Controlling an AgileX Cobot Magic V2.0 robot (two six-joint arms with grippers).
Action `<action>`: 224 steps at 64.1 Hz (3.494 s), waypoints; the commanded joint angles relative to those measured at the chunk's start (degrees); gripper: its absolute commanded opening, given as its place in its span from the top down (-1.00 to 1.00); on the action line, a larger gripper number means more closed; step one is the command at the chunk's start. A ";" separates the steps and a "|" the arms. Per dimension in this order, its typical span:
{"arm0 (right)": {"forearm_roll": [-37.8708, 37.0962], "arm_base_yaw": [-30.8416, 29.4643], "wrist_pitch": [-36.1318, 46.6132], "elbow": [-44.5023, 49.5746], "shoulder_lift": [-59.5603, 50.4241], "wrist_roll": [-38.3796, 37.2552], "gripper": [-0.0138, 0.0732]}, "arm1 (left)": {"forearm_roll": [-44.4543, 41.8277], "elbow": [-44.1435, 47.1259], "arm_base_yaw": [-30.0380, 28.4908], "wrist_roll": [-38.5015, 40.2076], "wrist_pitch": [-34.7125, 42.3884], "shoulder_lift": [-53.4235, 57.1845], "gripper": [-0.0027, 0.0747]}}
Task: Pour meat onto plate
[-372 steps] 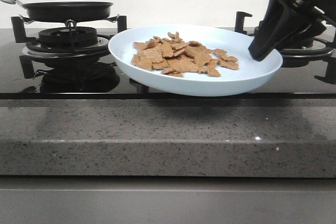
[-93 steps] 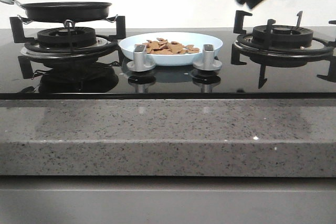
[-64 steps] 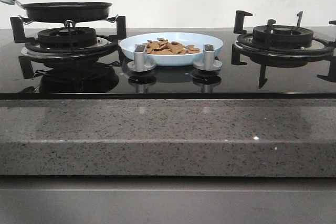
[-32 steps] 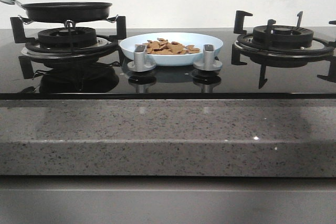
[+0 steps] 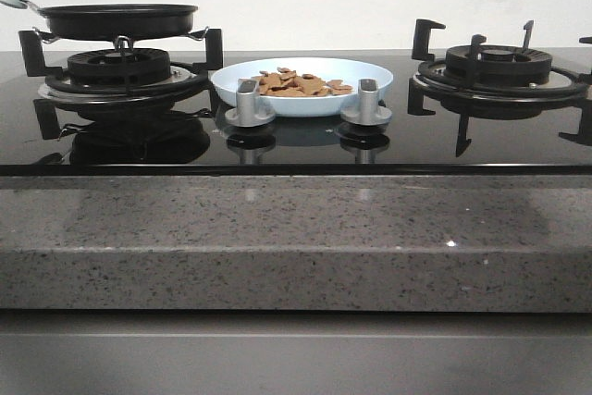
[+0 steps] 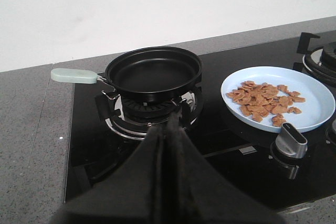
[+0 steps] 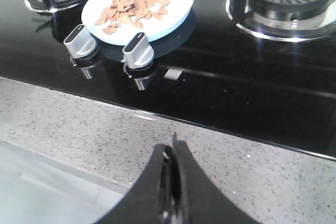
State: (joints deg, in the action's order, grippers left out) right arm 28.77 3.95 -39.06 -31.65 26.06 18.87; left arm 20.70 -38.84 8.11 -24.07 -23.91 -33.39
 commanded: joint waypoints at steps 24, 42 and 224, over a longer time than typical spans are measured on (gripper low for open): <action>1.78 0.09 5.99 -0.04 -1.32 0.81 0.84 | 1.09 -1.43 0.37 0.06 4.36 0.00 0.98; 1.78 0.09 5.99 -0.04 -1.32 0.81 0.84 | 1.09 -1.43 0.37 0.06 4.36 0.00 0.98; 1.78 0.09 5.99 -0.04 -1.25 0.81 0.84 | -19.53 39.32 -9.85 23.29 22.60 34.56 0.98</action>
State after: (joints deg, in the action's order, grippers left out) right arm 28.97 3.95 -36.56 -30.28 24.62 19.21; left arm 0.66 0.17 -1.80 -1.30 -5.91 0.23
